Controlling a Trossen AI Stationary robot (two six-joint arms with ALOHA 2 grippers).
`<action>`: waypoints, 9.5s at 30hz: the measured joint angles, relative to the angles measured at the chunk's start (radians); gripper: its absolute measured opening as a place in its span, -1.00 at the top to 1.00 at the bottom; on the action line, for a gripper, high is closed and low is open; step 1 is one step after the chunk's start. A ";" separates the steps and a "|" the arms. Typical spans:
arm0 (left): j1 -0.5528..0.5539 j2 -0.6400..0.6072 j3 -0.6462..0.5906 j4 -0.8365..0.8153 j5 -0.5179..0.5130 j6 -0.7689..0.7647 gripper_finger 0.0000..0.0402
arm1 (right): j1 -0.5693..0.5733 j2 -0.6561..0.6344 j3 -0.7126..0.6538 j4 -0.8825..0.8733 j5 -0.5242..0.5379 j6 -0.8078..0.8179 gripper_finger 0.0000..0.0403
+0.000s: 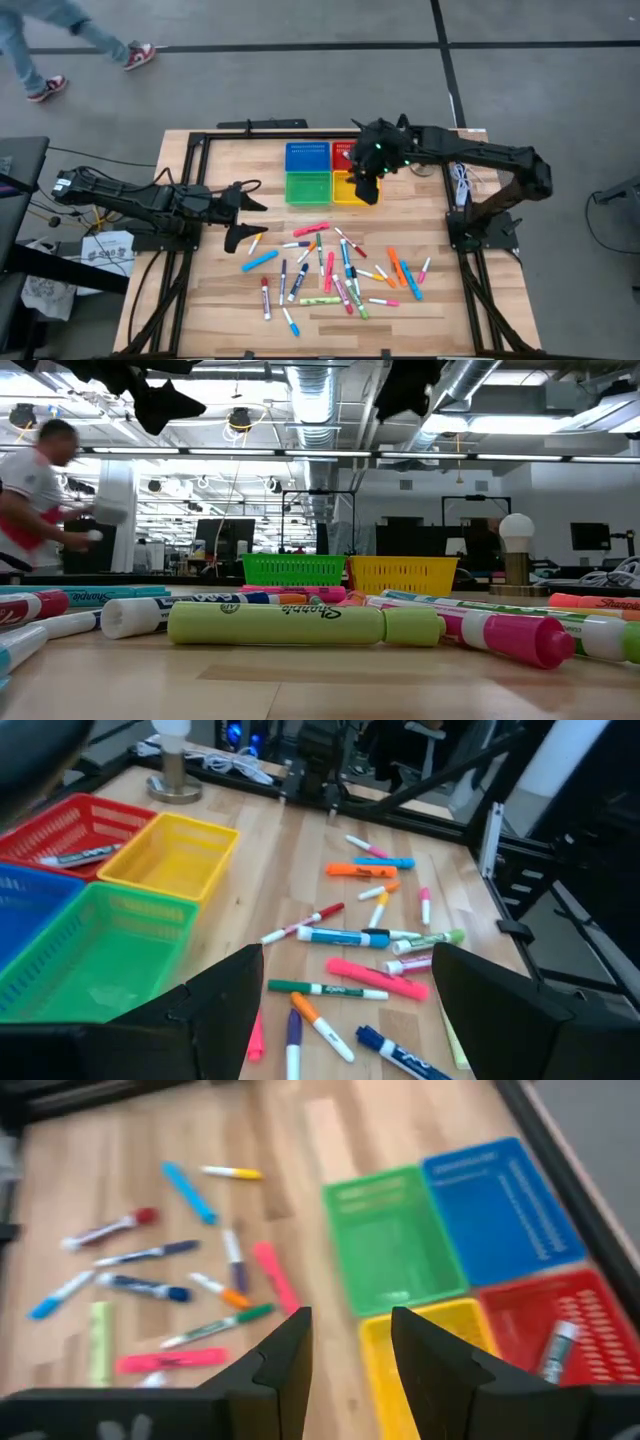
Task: Pick & Place Markers
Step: Put the blue thick dry erase marker into the red bin
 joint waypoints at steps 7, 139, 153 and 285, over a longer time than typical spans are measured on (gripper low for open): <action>0.000 0.000 0.000 -0.090 0.150 -0.123 -0.44 | 0.129 -0.076 -0.075 0.000 0.129 0.070 0.37; -0.316 1.118 0.386 0.109 -0.172 -0.890 -0.44 | 0.766 -0.116 -0.342 0.051 0.711 0.596 0.39; -0.347 1.157 0.389 0.142 -0.235 -0.833 -0.44 | 0.766 -0.116 -0.342 0.051 0.711 0.596 0.39; -0.140 0.851 0.388 1.200 -0.441 -0.122 0.61 | 0.422 -0.053 -0.340 0.925 0.200 0.439 -0.23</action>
